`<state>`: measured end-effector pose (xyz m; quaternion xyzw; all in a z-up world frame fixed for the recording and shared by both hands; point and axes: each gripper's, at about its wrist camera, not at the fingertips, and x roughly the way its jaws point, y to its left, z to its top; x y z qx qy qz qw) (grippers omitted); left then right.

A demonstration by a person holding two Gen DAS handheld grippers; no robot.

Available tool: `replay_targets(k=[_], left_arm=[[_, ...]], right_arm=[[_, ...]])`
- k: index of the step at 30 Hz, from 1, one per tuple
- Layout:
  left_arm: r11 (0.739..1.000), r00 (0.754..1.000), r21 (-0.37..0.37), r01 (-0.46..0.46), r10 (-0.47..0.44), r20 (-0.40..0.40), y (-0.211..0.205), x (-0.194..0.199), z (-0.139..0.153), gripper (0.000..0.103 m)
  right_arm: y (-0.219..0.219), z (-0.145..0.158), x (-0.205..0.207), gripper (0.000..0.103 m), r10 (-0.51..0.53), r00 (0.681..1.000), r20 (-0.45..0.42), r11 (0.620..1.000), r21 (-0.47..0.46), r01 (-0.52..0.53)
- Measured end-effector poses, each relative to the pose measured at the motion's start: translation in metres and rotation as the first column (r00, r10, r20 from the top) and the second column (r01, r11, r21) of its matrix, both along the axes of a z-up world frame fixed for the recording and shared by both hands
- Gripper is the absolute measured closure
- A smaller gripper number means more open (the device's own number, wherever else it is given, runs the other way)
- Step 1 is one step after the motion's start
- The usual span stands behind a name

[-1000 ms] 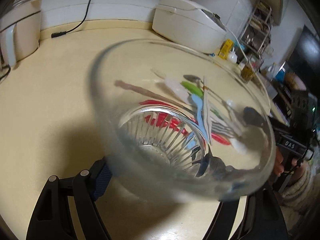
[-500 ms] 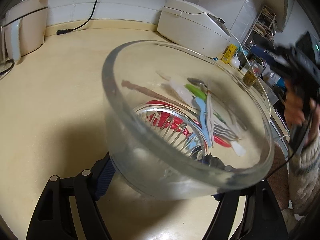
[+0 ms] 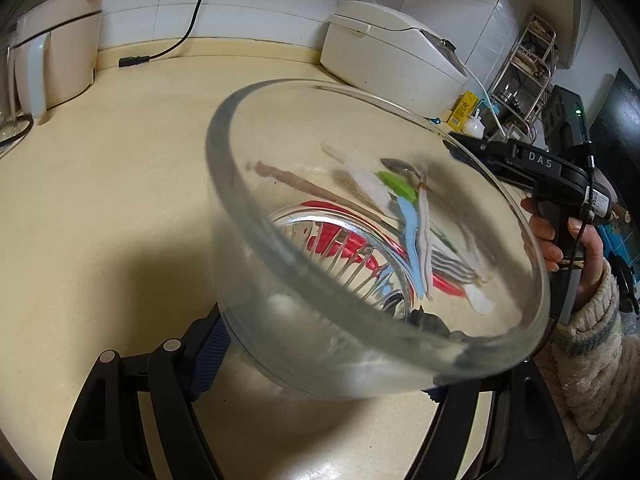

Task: Organize utensils
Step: 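Lower the right gripper onto the white chopsticks and grasp them while the left gripper holds the glass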

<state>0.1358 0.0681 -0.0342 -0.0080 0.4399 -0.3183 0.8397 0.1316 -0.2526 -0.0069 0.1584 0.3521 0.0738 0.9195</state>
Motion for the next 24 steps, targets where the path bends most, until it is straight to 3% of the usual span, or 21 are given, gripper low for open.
replay_targets(k=[6,12,17,24], left_arm=[[1.000,1.000,0.002,0.001,-0.001,0.001,0.000,0.000,0.000,0.023],[1.000,1.000,0.001,0.001,-0.001,0.000,0.001,0.000,0.000,0.023],[1.000,1.000,0.010,0.001,-0.001,0.004,0.000,0.001,0.000,0.023],[1.000,1.000,0.002,0.001,-0.001,0.000,-0.001,0.001,0.000,0.023]], right_arm=[[-0.027,-0.026,0.008,0.057,0.000,0.988,-0.152,0.981,0.190,0.030],[-0.026,-0.033,0.010,0.057,0.031,0.985,-0.172,0.968,0.252,0.014],[-0.026,-0.023,0.007,0.057,0.037,0.990,-0.133,0.955,0.296,0.004],[-0.016,-0.041,0.016,0.058,0.074,0.969,-0.236,0.946,0.323,0.007]])
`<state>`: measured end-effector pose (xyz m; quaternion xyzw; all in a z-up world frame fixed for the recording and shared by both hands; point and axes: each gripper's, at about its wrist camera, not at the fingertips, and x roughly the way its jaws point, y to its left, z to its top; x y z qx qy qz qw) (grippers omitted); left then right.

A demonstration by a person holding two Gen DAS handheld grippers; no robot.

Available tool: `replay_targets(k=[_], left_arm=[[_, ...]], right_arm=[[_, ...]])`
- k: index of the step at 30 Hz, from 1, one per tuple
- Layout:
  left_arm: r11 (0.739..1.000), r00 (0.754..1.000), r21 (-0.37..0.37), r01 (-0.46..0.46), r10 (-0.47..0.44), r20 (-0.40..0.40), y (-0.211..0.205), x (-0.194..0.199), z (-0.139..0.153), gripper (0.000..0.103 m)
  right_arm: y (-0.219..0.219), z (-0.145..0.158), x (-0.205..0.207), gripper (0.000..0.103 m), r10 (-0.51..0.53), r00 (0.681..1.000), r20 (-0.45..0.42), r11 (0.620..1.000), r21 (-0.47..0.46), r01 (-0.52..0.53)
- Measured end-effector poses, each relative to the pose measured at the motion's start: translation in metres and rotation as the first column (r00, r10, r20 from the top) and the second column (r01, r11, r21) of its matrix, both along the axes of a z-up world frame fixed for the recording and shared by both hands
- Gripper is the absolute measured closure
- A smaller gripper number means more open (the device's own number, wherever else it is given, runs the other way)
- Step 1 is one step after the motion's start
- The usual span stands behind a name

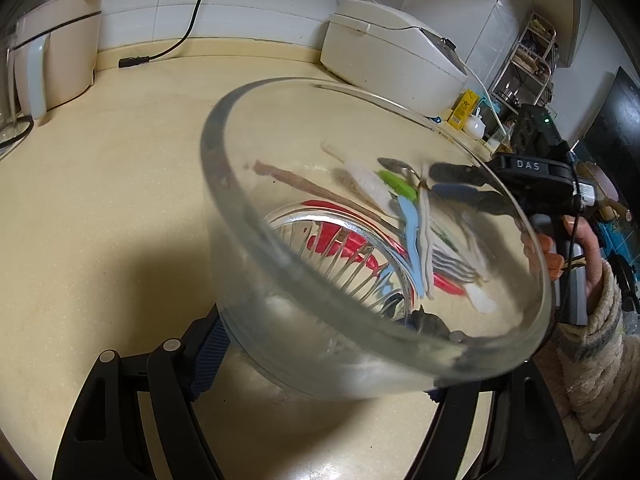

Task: Organize utensils
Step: 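Lower the right gripper onto the white chopsticks and grasp them while the left gripper holds the glass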

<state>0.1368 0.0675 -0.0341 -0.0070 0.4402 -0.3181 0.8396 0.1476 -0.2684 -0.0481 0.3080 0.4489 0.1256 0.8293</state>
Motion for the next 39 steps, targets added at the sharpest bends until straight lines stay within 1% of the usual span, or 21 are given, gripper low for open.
replay_targets(k=[5,7,9,13,15,17,18,20,25,29,32,37,39], left_arm=[[1.000,1.000,0.003,0.000,0.000,0.001,0.000,0.000,0.000,0.023],[1.000,1.000,0.008,0.000,0.000,0.003,-0.001,0.000,0.000,0.023],[1.000,1.000,0.005,0.000,0.000,0.002,-0.001,0.000,0.000,0.023],[1.000,1.000,-0.005,0.000,0.000,-0.002,0.001,0.000,0.000,0.023],[1.000,1.000,0.000,0.000,0.000,0.000,0.000,0.000,0.000,0.023],[1.000,1.000,0.005,0.001,-0.001,0.002,0.000,0.000,0.000,0.023],[1.000,1.000,0.006,0.001,-0.001,0.003,-0.001,0.000,0.000,0.023],[1.000,1.000,0.009,0.000,0.000,0.003,-0.001,0.000,0.000,0.023],[1.000,1.000,0.000,0.000,0.000,0.000,-0.001,0.000,0.000,0.023],[1.000,1.000,-0.001,0.000,0.000,-0.001,0.000,0.000,0.000,0.023],[1.000,1.000,-0.003,0.000,0.000,-0.002,0.000,0.000,0.000,0.023],[1.000,1.000,-0.002,0.000,0.000,-0.001,0.000,-0.001,0.000,0.023],[1.000,1.000,-0.002,0.000,0.000,-0.002,0.000,-0.001,0.000,0.023]], right_arm=[[-0.001,-0.004,0.004,0.058,-0.015,1.000,0.019,0.999,0.029,0.014],[-0.002,-0.001,0.002,0.058,-0.033,0.999,0.023,0.999,0.001,0.033],[-0.005,0.006,-0.002,0.058,-0.056,0.997,0.047,0.998,-0.023,0.057],[-0.006,0.021,-0.010,0.058,-0.033,0.996,0.088,0.998,0.049,0.029],[0.000,0.022,-0.010,0.058,-0.010,0.997,0.076,0.999,0.051,0.006],[0.007,0.015,-0.007,0.058,-0.003,1.000,0.022,1.000,0.023,0.003],[0.010,0.011,-0.005,0.061,-0.002,1.000,0.001,1.000,0.012,0.002],[0.013,0.003,-0.001,0.062,0.005,1.000,-0.026,1.000,0.011,-0.005],[0.013,-0.002,0.005,0.064,-0.011,1.000,0.011,1.000,0.025,0.010],[0.010,-0.004,0.010,0.069,-0.026,0.999,0.039,0.999,0.046,0.024],[0.014,-0.004,0.010,0.075,-0.014,0.999,0.041,0.999,0.031,0.012],[0.018,-0.004,0.009,0.076,0.007,0.999,0.038,1.000,0.029,-0.008],[0.020,-0.004,0.009,0.078,0.005,0.999,0.035,1.000,0.014,-0.006]])
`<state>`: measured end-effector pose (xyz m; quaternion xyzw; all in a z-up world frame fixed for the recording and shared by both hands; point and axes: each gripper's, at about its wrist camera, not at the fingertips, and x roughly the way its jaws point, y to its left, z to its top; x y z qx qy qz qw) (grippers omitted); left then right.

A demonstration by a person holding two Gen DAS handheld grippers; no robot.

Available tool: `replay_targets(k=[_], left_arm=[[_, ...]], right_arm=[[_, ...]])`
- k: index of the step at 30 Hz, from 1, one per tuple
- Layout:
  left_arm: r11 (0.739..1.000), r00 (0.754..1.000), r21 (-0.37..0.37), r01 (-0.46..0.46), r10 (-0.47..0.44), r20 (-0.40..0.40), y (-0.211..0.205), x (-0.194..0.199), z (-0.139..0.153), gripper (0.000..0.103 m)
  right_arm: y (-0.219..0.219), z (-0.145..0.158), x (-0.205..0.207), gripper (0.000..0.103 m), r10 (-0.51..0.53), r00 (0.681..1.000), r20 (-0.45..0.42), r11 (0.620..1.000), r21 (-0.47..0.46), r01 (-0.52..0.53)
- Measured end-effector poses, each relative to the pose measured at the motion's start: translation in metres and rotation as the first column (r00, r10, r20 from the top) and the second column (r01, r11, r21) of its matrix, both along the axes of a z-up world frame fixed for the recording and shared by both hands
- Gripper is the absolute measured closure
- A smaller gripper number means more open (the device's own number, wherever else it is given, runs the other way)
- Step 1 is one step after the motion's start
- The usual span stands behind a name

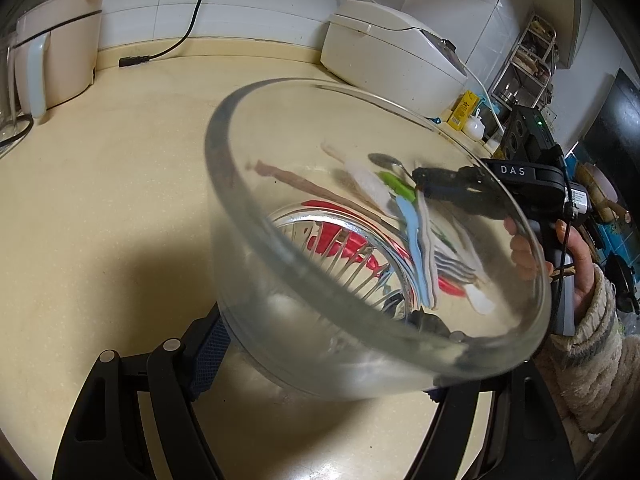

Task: Organize utensils
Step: 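Lower the right gripper onto the white chopsticks and grasp them while the left gripper holds the glass, then lift the white chopsticks upright with the right gripper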

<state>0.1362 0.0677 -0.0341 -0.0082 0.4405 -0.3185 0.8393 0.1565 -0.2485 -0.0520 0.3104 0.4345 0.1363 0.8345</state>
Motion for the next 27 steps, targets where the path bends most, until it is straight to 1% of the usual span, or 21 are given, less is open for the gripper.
replay_targets(k=[2,7,9,11,13,15,19,22,27], left_arm=[[1.000,1.000,0.000,0.000,0.000,0.000,0.000,0.000,0.000,0.023],[1.000,1.000,0.001,0.000,0.000,0.000,0.000,0.000,0.000,0.023],[1.000,1.000,0.000,0.000,0.000,0.000,0.000,0.000,0.000,0.023],[1.000,1.000,0.000,0.000,0.000,0.000,0.000,0.000,0.000,0.023],[1.000,1.000,-0.001,0.000,0.000,0.000,0.000,0.000,0.000,0.023],[1.000,1.000,-0.001,0.000,0.000,0.000,0.000,0.000,0.000,0.023],[1.000,1.000,0.000,0.000,0.000,0.000,0.000,0.000,0.000,0.023],[1.000,1.000,0.000,0.000,0.000,0.000,0.000,0.000,0.000,0.023],[1.000,1.000,0.004,0.000,0.000,0.001,-0.001,0.000,0.000,0.023]], right_arm=[[0.002,0.001,-0.002,0.078,0.001,1.000,0.002,1.000,-0.026,0.000],[0.015,0.007,-0.004,0.078,0.009,1.000,0.018,0.989,-0.146,-0.006],[0.017,0.007,-0.006,0.078,0.016,1.000,0.027,0.986,-0.169,-0.012],[0.017,0.007,-0.006,0.081,0.029,0.999,0.037,0.984,-0.179,-0.022],[0.014,0.006,-0.007,0.083,0.031,0.999,0.043,0.987,-0.158,-0.024],[0.009,0.004,-0.008,0.089,0.024,0.999,0.035,0.990,-0.136,-0.020],[-0.003,0.000,-0.009,0.092,0.007,1.000,0.020,0.998,-0.058,-0.006],[-0.013,0.006,-0.013,0.093,-0.012,0.999,0.045,1.000,-0.008,0.013],[-0.023,0.022,-0.020,0.093,-0.030,0.993,0.118,0.999,0.038,0.025]])
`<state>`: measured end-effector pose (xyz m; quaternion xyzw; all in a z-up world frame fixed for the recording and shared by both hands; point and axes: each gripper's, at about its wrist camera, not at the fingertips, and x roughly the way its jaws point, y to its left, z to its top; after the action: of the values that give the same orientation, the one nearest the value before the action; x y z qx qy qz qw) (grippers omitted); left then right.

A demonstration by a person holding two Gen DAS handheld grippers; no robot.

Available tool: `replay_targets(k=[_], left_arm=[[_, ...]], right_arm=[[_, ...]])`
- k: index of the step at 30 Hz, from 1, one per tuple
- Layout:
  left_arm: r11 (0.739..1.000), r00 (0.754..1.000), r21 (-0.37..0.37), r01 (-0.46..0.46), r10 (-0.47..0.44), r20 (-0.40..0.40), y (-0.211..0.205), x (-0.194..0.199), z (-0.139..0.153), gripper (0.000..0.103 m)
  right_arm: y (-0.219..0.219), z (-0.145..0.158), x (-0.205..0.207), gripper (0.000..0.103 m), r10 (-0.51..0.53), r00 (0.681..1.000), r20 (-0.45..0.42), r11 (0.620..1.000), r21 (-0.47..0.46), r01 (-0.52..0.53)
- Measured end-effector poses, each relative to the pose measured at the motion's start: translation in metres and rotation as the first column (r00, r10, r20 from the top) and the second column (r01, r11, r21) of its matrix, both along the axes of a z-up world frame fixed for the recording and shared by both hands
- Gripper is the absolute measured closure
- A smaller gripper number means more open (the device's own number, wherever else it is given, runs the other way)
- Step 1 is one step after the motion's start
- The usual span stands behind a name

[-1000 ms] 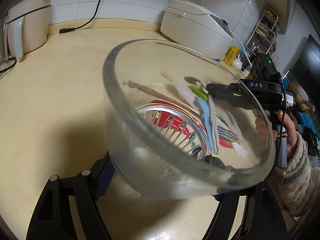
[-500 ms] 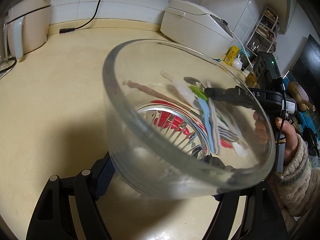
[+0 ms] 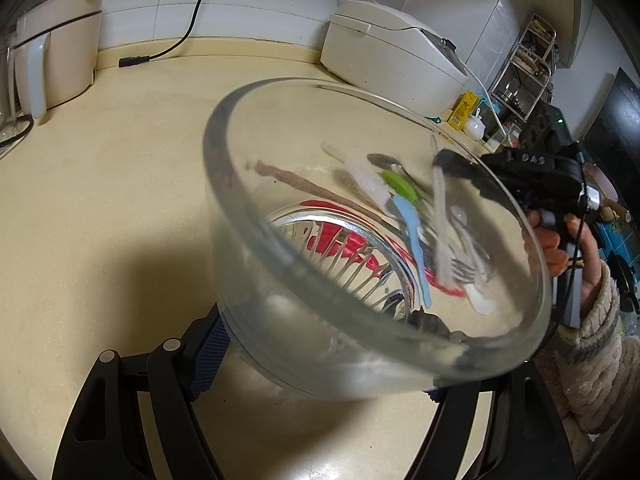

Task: Organize utensils
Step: 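Lift the white chopsticks upright with the right gripper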

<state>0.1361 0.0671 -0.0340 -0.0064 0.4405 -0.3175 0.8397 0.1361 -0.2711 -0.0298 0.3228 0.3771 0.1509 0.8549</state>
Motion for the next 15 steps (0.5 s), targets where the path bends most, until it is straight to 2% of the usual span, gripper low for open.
replay_targets(k=[7,11,15], left_arm=[[1.000,1.000,0.007,0.000,0.000,0.002,-0.001,0.000,0.000,0.023],[1.000,1.000,0.002,0.000,0.000,0.000,-0.002,0.001,0.000,0.023],[1.000,1.000,-0.003,0.000,0.000,-0.002,-0.001,0.001,0.000,0.023]], right_arm=[[-0.005,0.009,-0.004,0.093,-0.001,0.999,0.045,1.000,0.017,0.000],[-0.008,0.000,-0.001,0.091,-0.012,1.000,-0.016,1.000,0.026,0.013],[0.000,-0.011,0.007,0.086,0.030,0.995,-0.096,0.998,0.054,-0.025]])
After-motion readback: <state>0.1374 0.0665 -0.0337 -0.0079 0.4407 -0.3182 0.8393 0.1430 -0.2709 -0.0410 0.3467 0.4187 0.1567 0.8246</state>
